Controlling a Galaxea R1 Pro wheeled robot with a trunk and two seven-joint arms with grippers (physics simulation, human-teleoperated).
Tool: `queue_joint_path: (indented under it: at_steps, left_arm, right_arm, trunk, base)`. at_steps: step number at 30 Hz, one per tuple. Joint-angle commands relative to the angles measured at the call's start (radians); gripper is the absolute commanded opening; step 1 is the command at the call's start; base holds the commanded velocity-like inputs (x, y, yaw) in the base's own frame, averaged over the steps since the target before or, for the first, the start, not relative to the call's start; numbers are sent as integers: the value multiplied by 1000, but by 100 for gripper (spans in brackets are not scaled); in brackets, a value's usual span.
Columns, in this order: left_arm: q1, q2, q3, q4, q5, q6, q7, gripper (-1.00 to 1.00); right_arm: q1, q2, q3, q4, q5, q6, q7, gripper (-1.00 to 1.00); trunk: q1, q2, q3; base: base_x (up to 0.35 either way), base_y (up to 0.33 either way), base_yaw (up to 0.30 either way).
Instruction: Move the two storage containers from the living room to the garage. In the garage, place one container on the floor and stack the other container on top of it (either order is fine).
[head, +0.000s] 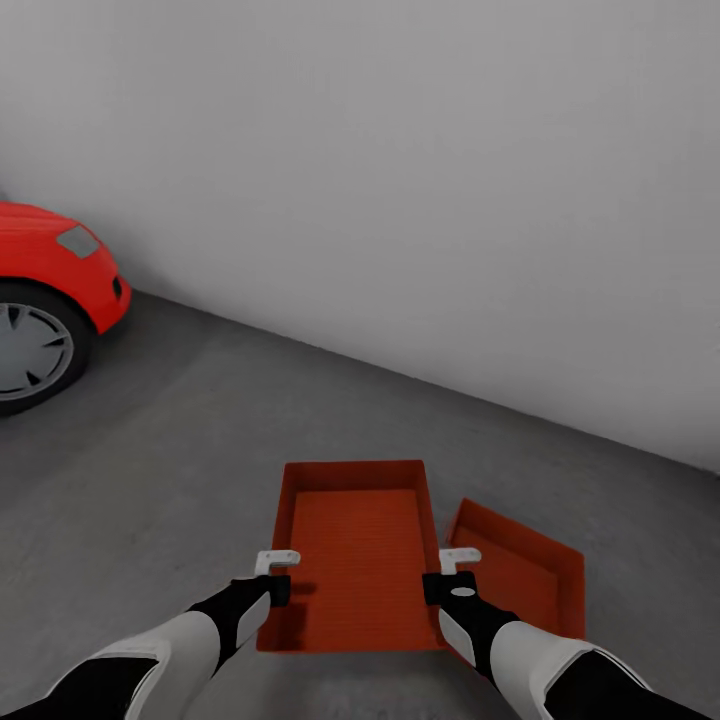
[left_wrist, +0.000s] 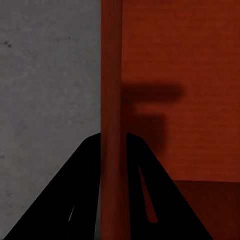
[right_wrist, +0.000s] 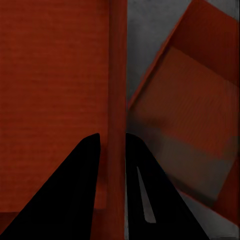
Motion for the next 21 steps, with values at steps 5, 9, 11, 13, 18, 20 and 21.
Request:
queue_joint_path:
  at_steps: [5,9,11,13,18,20,21]
  left_arm:
    - [0,16,-27,-5,-14,-23,10,-100]
    - [0,16,-27,-5,-14,-23,10,-100]
    - [0,16,-27,-5,-14,-23,10,-100]
    - [0,16,-27,-5,-14,-23,10,-100]
    - [0,16,-27,-5,-14,-23,10,-100]
    - [0,16,-27,-5,-14,-23,10,-100]
    - [0,16,-27,-5,-14,-23,10,-100]
  right_arm:
    - [-1,0,2,11,-24,-5,-3,-100]
    - [-1,0,2,11,-24,-5,-3,-100]
    - [-1,0,2,11,-24,-5,-3,-100]
    - [-1,0,2,11,-24,-5,-3,-100]
    - [-1,0,2,11,-24,-5,-3,-100]
    - [-1,0,2,11,-24,-5,-3,-100]
    - [-1,0,2,11,-24,-5,-3,-100]
  trunk:
    - [0,0,-1]
    - [0,0,-1]
    - [0,0,-1]
    - [0,0,-1]
    - [0,0,-1]
    - [0,0,-1]
    - [0,0,-1]
  base:
    - [0,0,-244]
    - [0,0,-243]
    - [0,0,-243]
    - [38,0,-243]
    - [250,0,-243]
    - [314,0,-243]
    - [318,0,-243]
